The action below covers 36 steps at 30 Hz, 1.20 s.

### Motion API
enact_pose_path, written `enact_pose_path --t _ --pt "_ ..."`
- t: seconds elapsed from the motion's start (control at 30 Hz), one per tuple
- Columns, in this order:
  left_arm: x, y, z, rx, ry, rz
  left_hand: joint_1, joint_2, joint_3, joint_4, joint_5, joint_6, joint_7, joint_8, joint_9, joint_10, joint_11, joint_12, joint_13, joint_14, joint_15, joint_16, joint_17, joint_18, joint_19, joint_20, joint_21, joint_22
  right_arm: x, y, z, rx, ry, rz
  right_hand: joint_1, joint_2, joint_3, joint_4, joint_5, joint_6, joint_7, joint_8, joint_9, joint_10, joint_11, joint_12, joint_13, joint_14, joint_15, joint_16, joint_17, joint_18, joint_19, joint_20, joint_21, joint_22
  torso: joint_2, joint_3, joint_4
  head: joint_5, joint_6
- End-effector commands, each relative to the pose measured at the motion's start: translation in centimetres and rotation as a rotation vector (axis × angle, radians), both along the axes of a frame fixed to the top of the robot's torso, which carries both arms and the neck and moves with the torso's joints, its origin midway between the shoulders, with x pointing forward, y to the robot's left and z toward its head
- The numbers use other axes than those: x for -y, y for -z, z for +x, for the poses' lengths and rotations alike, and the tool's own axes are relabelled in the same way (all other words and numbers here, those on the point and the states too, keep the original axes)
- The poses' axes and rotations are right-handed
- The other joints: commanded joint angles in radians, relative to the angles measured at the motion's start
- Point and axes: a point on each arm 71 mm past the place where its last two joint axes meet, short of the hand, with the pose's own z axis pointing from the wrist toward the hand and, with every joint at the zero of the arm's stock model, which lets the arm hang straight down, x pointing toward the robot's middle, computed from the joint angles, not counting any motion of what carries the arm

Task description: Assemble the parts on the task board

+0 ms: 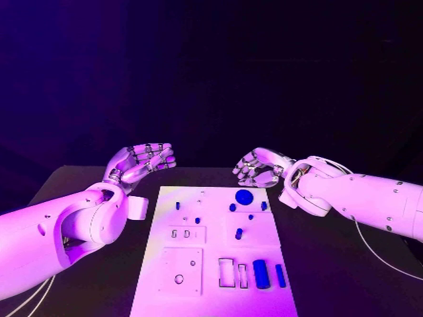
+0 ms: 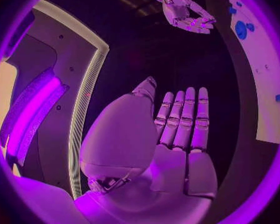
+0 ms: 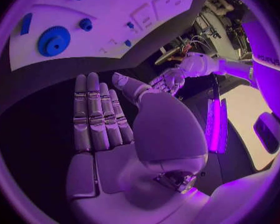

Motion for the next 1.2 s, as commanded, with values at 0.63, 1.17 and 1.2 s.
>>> enact_pose_path --t 0.63,1.17,1.2 --pt "1.3 -1.1 -1.3 0.016 0.077 -0.031 0.011 -0.009 0.009 0.0 -0.005 0.007 0.028 0.0 -0.001 0.011 0.006 -0.009 -0.001 -0.032 0.009 -0.023 0.003 0.009 0.011 0.0 0.008 -0.002 -1.7 1.8 -1.4 0.071 -0.046 -0.402 -0.013 -0.097 -0.056 0.113 -0.019 0.067 -0.037 -0.053 0.041 -0.021 -0.032 -0.012 0.016 0.227 -0.045 0.919 0.817 -0.038 0.29 -0.056 0.623 0.626 0.055 -0.0039 0.0236 -0.023 0.002" --pt "1.2 -1.0 -1.3 0.006 0.079 -0.038 0.012 -0.01 0.01 0.0 -0.005 0.006 0.029 -0.001 -0.001 0.01 0.007 -0.011 -0.001 -0.037 0.01 -0.026 0.003 0.009 0.01 0.0 0.008 -0.002 -1.9 2.4 -1.2 0.043 -0.038 -0.417 0.003 -0.084 -0.03 0.13 0.008 0.075 -0.038 -0.054 0.051 -0.014 -0.033 -0.007 0.024 0.235 -0.045 1.012 0.91 -0.056 0.33 -0.051 0.718 0.757 0.059 -0.0036 0.0267 -0.027 -0.004" --pt "1.2 -1.0 -1.3 0.005 0.079 -0.038 0.012 -0.01 0.01 0.0 -0.005 0.006 0.029 -0.001 -0.001 0.01 0.007 -0.011 -0.001 -0.037 0.01 -0.026 0.003 0.009 0.01 0.0 0.008 -0.002 -1.9 2.4 -1.2 0.042 -0.038 -0.417 0.003 -0.083 -0.028 0.131 0.008 0.076 -0.038 -0.054 0.051 -0.012 -0.033 -0.007 0.024 0.235 -0.045 1.014 0.912 -0.056 0.331 -0.05 0.721 0.761 0.06 -0.0037 0.0269 -0.028 -0.005"
